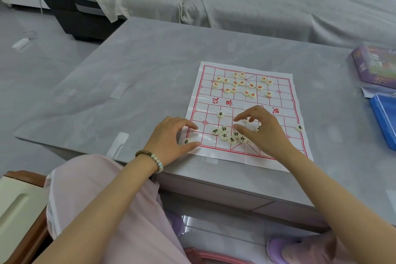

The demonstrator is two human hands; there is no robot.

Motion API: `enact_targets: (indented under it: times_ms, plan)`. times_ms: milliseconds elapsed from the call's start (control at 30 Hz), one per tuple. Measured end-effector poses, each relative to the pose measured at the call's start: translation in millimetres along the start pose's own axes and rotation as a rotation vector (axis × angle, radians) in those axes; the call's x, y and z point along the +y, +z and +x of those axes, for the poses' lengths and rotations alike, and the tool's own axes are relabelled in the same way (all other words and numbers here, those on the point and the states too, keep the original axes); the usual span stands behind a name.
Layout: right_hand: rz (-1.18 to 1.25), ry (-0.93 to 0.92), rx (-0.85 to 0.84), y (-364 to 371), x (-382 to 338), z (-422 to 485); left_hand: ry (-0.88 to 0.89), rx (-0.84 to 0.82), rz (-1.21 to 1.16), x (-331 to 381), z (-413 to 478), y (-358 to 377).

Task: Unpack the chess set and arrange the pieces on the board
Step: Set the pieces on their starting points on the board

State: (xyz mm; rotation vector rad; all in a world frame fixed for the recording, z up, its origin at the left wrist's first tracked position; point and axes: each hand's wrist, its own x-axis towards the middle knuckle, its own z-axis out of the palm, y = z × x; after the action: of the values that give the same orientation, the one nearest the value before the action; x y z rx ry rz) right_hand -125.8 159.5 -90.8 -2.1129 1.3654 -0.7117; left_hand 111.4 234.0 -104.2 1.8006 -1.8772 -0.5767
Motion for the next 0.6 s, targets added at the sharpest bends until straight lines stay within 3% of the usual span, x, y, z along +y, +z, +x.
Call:
enact_targets:
  times_ms: [167,267,500,600]
  plan:
    - [-0.291,-0.061,-0.260,-7.1,1.0,-6.5,0.116,-0.004,0.123,27.5,20.2,13.8]
    - [-0.385,-0.089,-0.300,-3.2,-1.1,-5.8,0.115,-0.004,0.159,30.7,30.1,17.4]
    - [-0.293,-0.078,-0.368,-4.7,-3.6,1.1,0.017,0.052,0.130,-3.1,40.9,0.4]
    - [-0.135,-0.069,-0.280,-3.0,-16.9,15.1,-0.006,0.053,0.175,-21.4,45.4,-3.3]
